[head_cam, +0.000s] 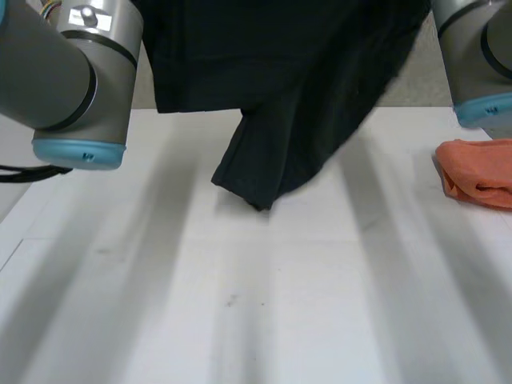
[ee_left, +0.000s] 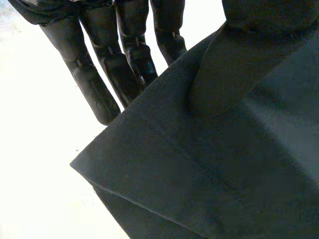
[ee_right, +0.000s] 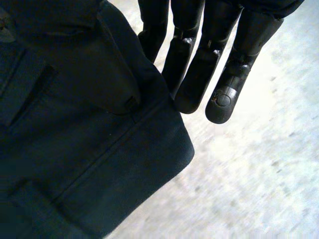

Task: Fold the laundry.

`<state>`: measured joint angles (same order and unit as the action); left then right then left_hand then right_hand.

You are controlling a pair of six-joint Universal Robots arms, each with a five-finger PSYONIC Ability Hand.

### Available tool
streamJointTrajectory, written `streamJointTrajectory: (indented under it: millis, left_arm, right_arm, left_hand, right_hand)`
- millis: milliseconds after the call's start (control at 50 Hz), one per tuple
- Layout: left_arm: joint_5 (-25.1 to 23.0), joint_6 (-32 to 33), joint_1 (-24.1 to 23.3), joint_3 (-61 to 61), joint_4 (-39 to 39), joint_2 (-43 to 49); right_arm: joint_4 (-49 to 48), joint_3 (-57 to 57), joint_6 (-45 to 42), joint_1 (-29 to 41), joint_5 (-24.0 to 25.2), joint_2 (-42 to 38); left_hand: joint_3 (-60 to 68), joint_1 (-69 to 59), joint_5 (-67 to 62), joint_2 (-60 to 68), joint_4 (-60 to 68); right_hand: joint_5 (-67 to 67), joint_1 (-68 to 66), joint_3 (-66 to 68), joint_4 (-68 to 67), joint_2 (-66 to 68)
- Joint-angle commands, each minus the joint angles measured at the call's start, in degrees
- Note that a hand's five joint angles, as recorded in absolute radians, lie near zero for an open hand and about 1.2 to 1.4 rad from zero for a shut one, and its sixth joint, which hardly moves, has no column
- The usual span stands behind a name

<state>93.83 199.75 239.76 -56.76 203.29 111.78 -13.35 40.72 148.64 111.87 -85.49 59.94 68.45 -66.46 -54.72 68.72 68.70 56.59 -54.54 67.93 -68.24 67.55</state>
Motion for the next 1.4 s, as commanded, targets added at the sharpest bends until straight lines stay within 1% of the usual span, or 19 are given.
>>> streamJointTrajectory:
  millis: [20,120,140,220,280,340,420,440,460,540,600,700,740,840,920,1100,1240,1360,1400]
  left_arm:
    - [-0.14,0.02,-0.08,-14.94,-1.31,-3.94]
    - [-0.58,0.28,-0.17,-26.72,-3.86,-6.57]
    - [-0.58,0.2,-0.35,-30.74,-4.47,-7.18]
    - [-0.66,0.28,-1.04,-39.01,-5.62,-8.33]
    - [-0.66,0.28,-3.15,-44.46,-7.54,-8.77]
    - [-0.58,-0.33,-5.0,-47.38,-9.75,-9.21]
    - [-0.4,-0.42,-6.85,-49.67,-12.82,-10.88]
    - [-0.4,-0.51,-7.11,-50.02,-13.26,-11.4]
    - [-0.4,-0.51,-7.29,-50.46,-13.53,-12.45]
    - [-0.49,-0.51,-7.2,-51.69,-13.62,-14.74]
    - [-0.4,-0.51,-6.94,-51.7,-13.71,-15.28]
    - [-0.14,-0.51,-5.89,-51.7,-14.06,-15.89]
    - [-0.14,-0.51,-5.45,-51.96,-14.32,-15.89]
    - [-0.05,-0.51,-3.78,-53.8,-14.41,-15.89]
    - [-0.14,-0.51,-2.02,-55.65,-14.41,-15.89]
    - [-0.84,-0.51,0.44,-58.64,-13.71,-15.37]
    - [-0.93,-0.51,0.44,-60.05,-13.36,-15.01]
    - [-1.28,-0.59,0.44,-60.05,-12.74,-13.35]
    - [-1.19,-0.59,0.44,-60.05,-12.48,-13.08]
  right_arm:
    - [13.25,14.9,-0.99,-0.34,0.41,4.74]
    - [24.94,26.67,-2.65,-0.43,0.68,7.99]
    - [28.17,30.96,-4.14,-0.43,0.77,9.3]
    - [32.59,42.03,-10.36,-0.51,0.85,11.07]
    - [32.87,48.83,-14.6,-0.43,0.33,12.04]
    - [32.52,53.14,-15.32,-0.51,0.68,13.88]
    - [29.71,56.13,-13.56,-0.51,1.38,15.81]
    - [28.74,56.57,-12.95,-0.51,1.82,16.17]
    - [26.73,57.27,-11.38,-0.69,2.86,17.3]
    - [22.6,58.42,-6.11,-4.01,6.11,20.64]
    - [22.06,58.51,-2.58,-6.48,8.76,22.06]
    - [22.93,57.81,5.15,-10.0,14.64,23.46]
    - [24.16,57.54,5.86,-10.88,15.53,23.46]
    - [31.0,57.28,2.46,-13.51,15.88,23.2]
    - [32.78,59.65,-1.51,-15.19,16.06,23.2]
    - [31.46,63.43,-3.1,-15.1,16.32,22.68]
    - [30.41,63.52,-3.45,-14.66,15.88,16.0]
    - [23.65,64.22,-3.45,-14.58,15.8,14.5]
    - [21.02,64.31,-3.45,-14.66,15.53,13.71]
  left_hand:
    - [11.55,-13.54,-15.28,11.28,11.3]
    - [11.55,-13.54,-15.28,11.28,11.3]
    - [11.55,-13.54,-15.28,11.28,11.3]
    - [11.55,-13.54,-15.28,11.28,11.3]
    - [11.55,-13.54,-15.28,11.28,11.3]
    - [10.9,-12.89,-14.64,10.64,10.65]
    - [-1.86,-0.13,-1.88,-2.12,-2.11]
    - [-5.88,3.9,2.15,-6.15,-6.13]
    - [-15.08,13.1,11.35,-15.35,-15.33]
    - [-39.68,37.69,35.95,-39.94,-39.93]
    - [-42.41,40.43,38.68,-42.68,-42.67]
    - [-45.62,43.63,41.89,-45.89,-45.87]
    - [-45.62,43.63,41.89,-45.89,-45.87]
    - [-45.29,43.3,41.55,-45.55,-45.54]
    - [-44.95,42.96,41.22,-45.22,-45.2]
    - [-43.94,41.95,40.21,-44.2,-44.19]
    - [-43.6,41.62,39.87,-43.87,-43.85]
    - [-41.76,39.77,38.02,-42.02,-42.01]
    - [-41.75,39.76,38.02,-42.02,-42.0]
  right_hand:
    - [13.41,-25.46,12.07,-11.76,12.45]
    - [13.41,-25.46,12.07,-11.76,12.45]
    - [13.41,-25.46,12.07,-11.76,12.45]
    - [13.41,-25.46,12.07,-11.76,12.45]
    - [13.41,-25.46,12.07,-11.76,12.45]
    - [13.41,-25.46,12.07,-11.76,12.45]
    - [13.41,-25.46,12.07,-11.76,12.45]
    - [3.98,-16.02,2.63,-2.33,3.02]
    - [-13.93,1.89,-15.28,15.59,-14.9]
    - [-45.99,33.95,-47.34,47.64,-46.95]
    - [-48.76,36.72,-50.11,50.41,-49.72]
    - [-49.1,37.06,-50.45,50.76,-50.06]
    - [-48.93,36.89,-50.28,50.59,-49.9]
    - [-48.26,36.22,-49.61,49.92,-49.23]
    - [-47.09,35.04,-48.43,48.74,-48.05]
    - [-46.41,34.37,-47.76,48.06,-47.37]
    - [-43.56,31.51,-44.9,45.21,-44.52]
    - [-32.97,20.93,-34.32,34.63,-33.94]
    - [-23.77,11.73,-25.12,25.42,-24.73]
